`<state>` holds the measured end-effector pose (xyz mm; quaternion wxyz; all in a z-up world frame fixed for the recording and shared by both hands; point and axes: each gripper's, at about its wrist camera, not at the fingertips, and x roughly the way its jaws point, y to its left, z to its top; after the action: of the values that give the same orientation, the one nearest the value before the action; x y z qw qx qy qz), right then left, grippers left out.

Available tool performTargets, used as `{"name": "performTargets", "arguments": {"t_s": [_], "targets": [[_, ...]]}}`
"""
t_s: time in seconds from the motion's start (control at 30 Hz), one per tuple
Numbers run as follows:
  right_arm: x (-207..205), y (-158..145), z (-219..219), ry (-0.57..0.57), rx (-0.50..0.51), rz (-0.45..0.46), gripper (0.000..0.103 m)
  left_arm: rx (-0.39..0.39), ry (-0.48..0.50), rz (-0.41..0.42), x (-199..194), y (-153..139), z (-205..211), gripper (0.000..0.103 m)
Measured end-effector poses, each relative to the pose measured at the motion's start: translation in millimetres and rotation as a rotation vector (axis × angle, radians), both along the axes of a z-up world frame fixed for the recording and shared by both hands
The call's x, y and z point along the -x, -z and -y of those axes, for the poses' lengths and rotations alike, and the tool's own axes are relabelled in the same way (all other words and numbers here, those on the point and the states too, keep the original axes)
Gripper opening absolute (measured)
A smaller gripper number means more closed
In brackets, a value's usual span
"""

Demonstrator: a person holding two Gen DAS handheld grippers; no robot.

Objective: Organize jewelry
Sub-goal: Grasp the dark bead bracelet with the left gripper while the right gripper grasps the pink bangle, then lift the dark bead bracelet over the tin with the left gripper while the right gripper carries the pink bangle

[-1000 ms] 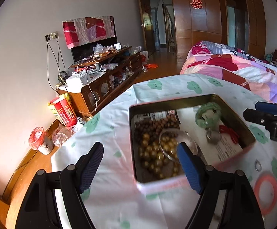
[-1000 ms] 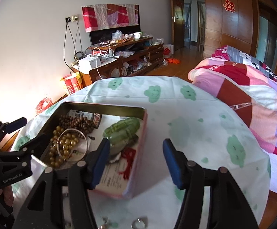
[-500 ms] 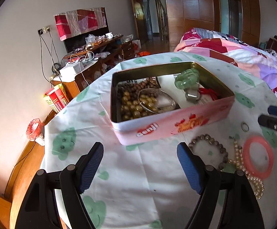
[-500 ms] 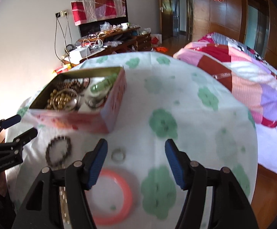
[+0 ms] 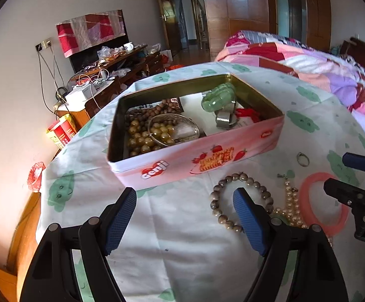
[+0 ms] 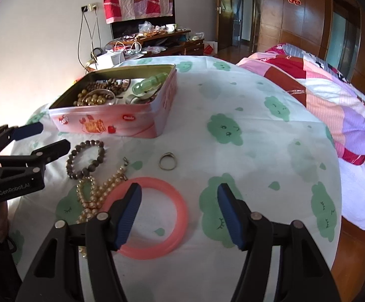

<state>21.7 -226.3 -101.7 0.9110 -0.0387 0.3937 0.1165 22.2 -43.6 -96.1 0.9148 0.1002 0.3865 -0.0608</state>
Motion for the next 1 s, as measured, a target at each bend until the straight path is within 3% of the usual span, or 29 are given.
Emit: {"name": "performTargets", "arguments": {"t_s": [0.17,0.23,0.27,0.33,0.37,0.4,0.43,0.5,1.0], "targets": [[-2,5,1,-0.006,-0.005,-0.028,0.065,-0.017,0.035,-0.050,-7,6,6,0.079],[-2,6,1,-0.012,-0.008,-0.034,0.060,-0.016,0.054,-0.078,-9,10,7,0.063],[-3,8,1,-0.021,-0.010,-0.047,0.056,-0.006,0.066,-0.098,-10,12,7,0.048],[-4,11,0,-0.030,-0.007,-0.068,0.044,0.028,0.085,-0.111,-10,14,5,0.039],[-3,11,0,-0.029,-0.005,-0.062,0.041,0.046,0.094,-0.115,-10,15,4,0.027],[-2,11,1,-0.032,-0.005,-0.061,0.036,0.058,0.103,-0.117,-10,15,4,0.007],[-1,11,1,-0.039,-0.005,-0.058,0.021,0.063,0.107,-0.118,-10,16,4,0.007],[1,11,0,-0.044,0.000,-0.053,0.013,0.075,0.118,-0.115,-9,15,4,0.007],[7,-12,5,-0.044,-0.064,0.050,0.012,0.128,0.066,0.023,10,-18,-22,0.007]]}}
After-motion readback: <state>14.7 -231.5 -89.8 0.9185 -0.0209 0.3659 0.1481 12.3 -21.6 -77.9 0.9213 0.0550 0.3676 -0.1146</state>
